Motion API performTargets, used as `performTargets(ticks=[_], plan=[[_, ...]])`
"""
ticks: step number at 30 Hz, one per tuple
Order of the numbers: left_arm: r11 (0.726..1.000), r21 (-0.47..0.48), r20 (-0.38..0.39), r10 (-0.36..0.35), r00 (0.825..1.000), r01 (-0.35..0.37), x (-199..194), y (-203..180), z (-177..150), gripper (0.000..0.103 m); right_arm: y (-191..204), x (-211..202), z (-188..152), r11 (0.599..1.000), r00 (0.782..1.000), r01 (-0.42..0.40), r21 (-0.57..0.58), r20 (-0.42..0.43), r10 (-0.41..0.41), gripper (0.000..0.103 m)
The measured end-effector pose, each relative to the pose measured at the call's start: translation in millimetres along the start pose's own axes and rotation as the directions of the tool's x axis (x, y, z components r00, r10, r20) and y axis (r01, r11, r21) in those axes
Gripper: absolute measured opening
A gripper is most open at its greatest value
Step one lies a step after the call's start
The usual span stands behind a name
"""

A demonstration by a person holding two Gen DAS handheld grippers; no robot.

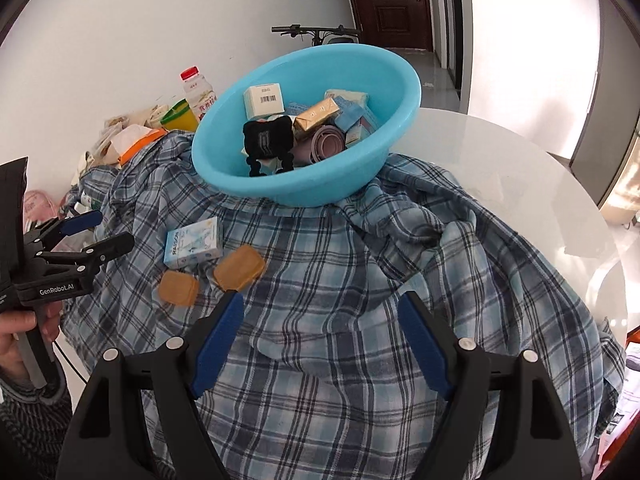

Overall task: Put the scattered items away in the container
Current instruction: 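Withdraw both open tools from the basin back over the cloth, then lower the left tool onto the RAISON box and close it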

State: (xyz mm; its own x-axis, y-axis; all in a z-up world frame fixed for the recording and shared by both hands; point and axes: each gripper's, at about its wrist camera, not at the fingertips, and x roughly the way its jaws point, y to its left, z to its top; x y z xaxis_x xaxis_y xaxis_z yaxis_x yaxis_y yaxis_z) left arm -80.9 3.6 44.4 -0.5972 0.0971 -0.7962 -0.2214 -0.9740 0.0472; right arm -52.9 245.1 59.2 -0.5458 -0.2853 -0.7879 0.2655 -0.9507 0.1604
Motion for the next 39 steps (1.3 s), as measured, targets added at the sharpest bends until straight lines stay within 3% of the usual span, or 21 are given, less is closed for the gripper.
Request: performTargets(ticks=[4, 11, 13, 17, 23, 26, 32, 39], plan=[[0.999, 0.008, -0.048, -0.043, 0.998, 0.044, 13.8, -13.2, -24.8, 0.097, 15.9, 0.1, -19.5, 0.998, 1.000, 0.014, -0.058, 0.020, -0.013, 0.079], [0.996, 0.094, -0.082, 0.000, 0.997, 0.008, 25.7, -20.5, -33.2, 0.097, 23.3, 17.2, -23.7, 0.994, 0.999, 0.002, -0.114, -0.034, -0.006, 0.080], [0.990, 0.140, -0.105, -0.018, 0.994, 0.033, 27.5, -19.5, -33.9, 0.097, 21.1, 18.2, -22.7, 0.992, 0.999, 0.001, -0.127, -0.039, -0.006, 0.080], [0.956, 0.261, -0.162, -0.093, 0.982, 0.134, 27.8, -14.3, -34.0, 0.097, 15.4, 23.8, -22.8, 0.992, 0.997, -0.017, -0.128, -0.073, 0.007, 0.080], [0.905, 0.388, -0.227, -0.092, 0.970, 0.177, 37.0, -9.5, -37.2, 0.097, 9.1, 34.0, -30.0, 0.990, 0.992, -0.047, -0.136, -0.126, 0.030, 0.080], [0.901, 0.391, -0.247, -0.092, 0.965, 0.186, 44.3, -6.7, -37.7, 0.097, 8.1, 38.9, -32.3, 0.990, 0.990, -0.042, -0.136, -0.140, 0.023, 0.080], [0.913, 0.320, -0.263, -0.172, 0.949, 0.254, 58.7, -2.1, -30.8, 0.097, 9.2, 49.6, -35.9, 0.987, 0.986, -0.053, -0.151, -0.165, 0.027, 0.080], [0.853, 0.428, -0.296, -0.179, 0.938, 0.298, 71.7, -3.1, -21.8, 0.097, 10.2, 56.5, -37.3, 0.984, 0.982, -0.077, -0.163, -0.183, 0.046, 0.080]])
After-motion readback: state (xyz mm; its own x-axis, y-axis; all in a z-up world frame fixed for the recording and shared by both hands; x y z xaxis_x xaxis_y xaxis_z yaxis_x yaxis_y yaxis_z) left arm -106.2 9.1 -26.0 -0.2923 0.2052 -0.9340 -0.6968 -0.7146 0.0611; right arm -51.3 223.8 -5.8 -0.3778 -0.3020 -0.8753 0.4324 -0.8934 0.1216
